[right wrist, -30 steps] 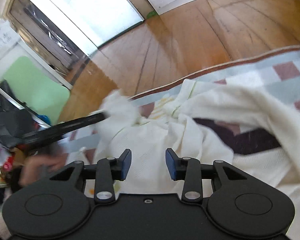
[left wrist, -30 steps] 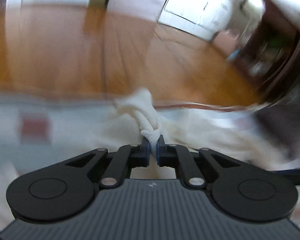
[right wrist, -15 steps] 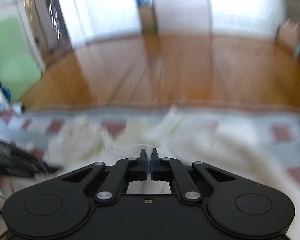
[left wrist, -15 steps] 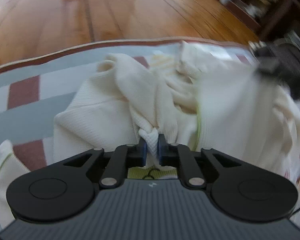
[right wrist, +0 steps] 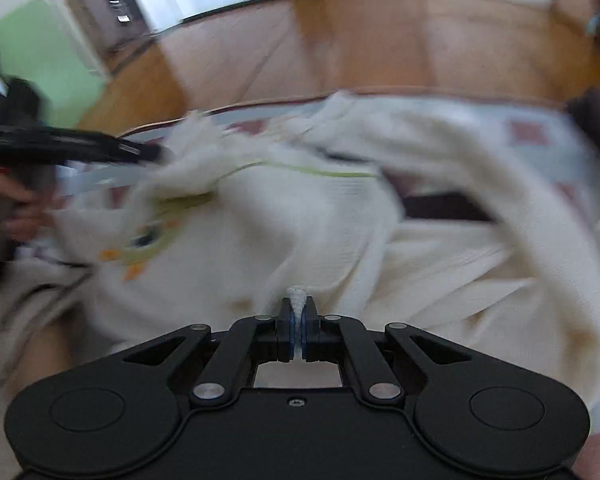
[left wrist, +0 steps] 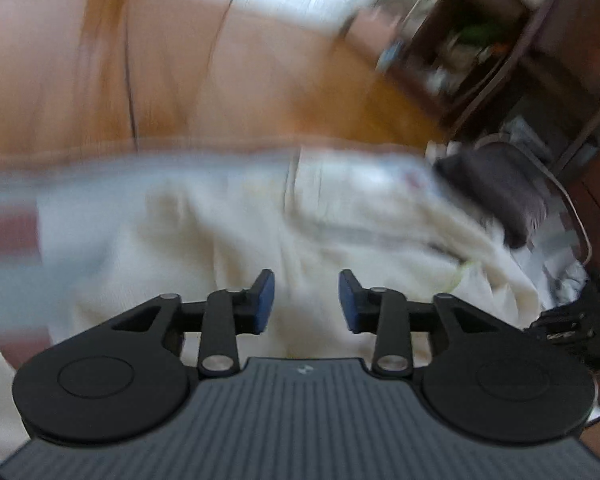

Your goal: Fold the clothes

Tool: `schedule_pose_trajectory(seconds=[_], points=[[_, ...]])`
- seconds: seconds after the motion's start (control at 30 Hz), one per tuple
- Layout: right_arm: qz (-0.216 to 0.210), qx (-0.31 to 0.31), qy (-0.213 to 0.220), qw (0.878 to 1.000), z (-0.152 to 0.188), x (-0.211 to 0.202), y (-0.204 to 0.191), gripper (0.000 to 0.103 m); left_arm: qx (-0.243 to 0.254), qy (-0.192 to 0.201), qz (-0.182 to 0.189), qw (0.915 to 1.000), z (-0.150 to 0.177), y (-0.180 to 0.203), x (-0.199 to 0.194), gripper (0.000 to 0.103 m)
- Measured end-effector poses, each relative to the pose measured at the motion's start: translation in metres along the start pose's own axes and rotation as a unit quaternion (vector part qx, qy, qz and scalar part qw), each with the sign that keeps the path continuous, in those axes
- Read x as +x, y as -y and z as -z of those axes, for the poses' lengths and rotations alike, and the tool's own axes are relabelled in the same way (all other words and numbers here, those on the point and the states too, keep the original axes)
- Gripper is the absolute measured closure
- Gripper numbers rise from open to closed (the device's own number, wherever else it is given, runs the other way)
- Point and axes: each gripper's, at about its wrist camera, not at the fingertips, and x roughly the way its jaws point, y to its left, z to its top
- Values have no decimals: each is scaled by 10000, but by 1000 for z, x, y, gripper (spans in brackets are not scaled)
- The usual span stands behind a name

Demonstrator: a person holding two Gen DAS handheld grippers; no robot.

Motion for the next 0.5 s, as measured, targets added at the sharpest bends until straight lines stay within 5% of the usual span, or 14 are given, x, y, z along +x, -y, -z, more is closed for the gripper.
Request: schedule_pose_trajectory(seconds=[0.13, 0.3, 0.43, 0.5], points=[[104, -19, 315, 9994, -23, -17, 18, 98, -347, 479, -204, 9980, -13, -5, 0, 41], [-136, 204, 493, 9985, -45, -11, 20, 98, -554, 15, -1218, 9910, -18, -21, 46, 41], [-307, 365, 710, 9963, -49, 8, 8, 98, -643, -248, -1228, 9900, -9, -24, 60, 41], [-548, -31, 1069, 9928, -49, 9, -8, 98, -568, -330, -1246, 9900, -5, -23, 64, 45]])
